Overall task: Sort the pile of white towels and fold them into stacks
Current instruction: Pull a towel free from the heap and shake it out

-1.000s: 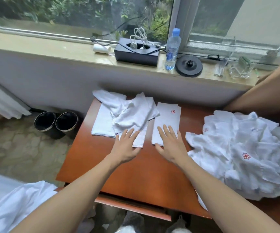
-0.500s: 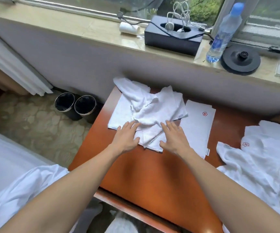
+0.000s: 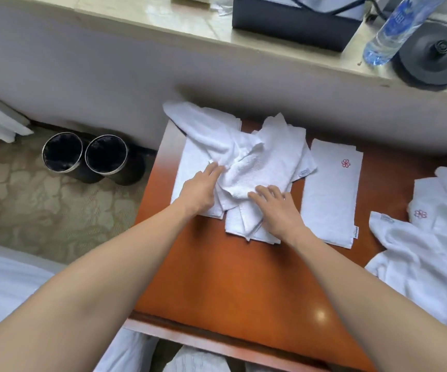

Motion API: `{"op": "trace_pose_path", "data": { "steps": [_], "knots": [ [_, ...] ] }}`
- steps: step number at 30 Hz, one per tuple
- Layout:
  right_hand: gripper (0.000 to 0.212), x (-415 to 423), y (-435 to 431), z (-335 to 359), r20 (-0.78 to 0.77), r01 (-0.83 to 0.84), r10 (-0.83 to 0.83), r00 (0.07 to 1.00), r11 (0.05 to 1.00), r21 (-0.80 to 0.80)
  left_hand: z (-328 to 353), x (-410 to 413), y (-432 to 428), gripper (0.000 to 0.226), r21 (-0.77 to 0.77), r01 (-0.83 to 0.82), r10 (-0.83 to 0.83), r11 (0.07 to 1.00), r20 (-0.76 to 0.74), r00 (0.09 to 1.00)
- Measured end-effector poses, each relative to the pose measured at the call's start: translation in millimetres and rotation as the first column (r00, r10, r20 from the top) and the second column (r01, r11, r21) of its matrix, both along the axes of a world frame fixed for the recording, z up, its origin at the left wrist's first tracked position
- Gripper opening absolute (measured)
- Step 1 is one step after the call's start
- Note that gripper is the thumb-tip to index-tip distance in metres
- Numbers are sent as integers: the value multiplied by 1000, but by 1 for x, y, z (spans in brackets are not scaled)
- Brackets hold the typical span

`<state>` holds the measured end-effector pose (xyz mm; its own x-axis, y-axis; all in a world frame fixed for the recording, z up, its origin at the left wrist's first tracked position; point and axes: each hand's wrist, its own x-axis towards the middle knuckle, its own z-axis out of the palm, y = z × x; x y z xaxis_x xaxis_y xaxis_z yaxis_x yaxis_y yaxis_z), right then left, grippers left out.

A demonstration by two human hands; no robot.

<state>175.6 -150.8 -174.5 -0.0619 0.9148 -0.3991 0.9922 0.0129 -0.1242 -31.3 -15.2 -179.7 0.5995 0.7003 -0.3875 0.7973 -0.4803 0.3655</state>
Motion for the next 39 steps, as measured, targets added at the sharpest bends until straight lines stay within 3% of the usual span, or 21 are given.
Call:
{"op": "trace_pose_path", "data": {
  "steps": [4,8,14,21,28,34,39],
  "knots": [
    [68,-6,9,-4,-59,97,-98,993,995,-29,-5,2,13,59,52,14,-17,999,63,998],
    [59,-5,16,2,-88,132,-136,987,990,-49,-11,7,25,56,96,15,-24,995,101,995],
    [43,-2,26,8,-160,221,-221,962,975,-15,-21,19,41,89,137,44,-45,990,10,999],
    [40,4,22,17,-344,337,-268,900,928,157,-20,20,51,38,167,36,-31,985,-28,999],
    [35,12,42,22,-437,415,-271,858,867,275,-10,27,68,31,197,136,-122,971,-82,989],
    [33,19,53,26,-482,496,-324,814,819,287,7,36,72,31,182,-4,-32,983,194,981],
    [35,15,53,45,-538,519,-325,778,815,257,32,44,72,28,75,-139,91,987,450,889]
  ]
}}
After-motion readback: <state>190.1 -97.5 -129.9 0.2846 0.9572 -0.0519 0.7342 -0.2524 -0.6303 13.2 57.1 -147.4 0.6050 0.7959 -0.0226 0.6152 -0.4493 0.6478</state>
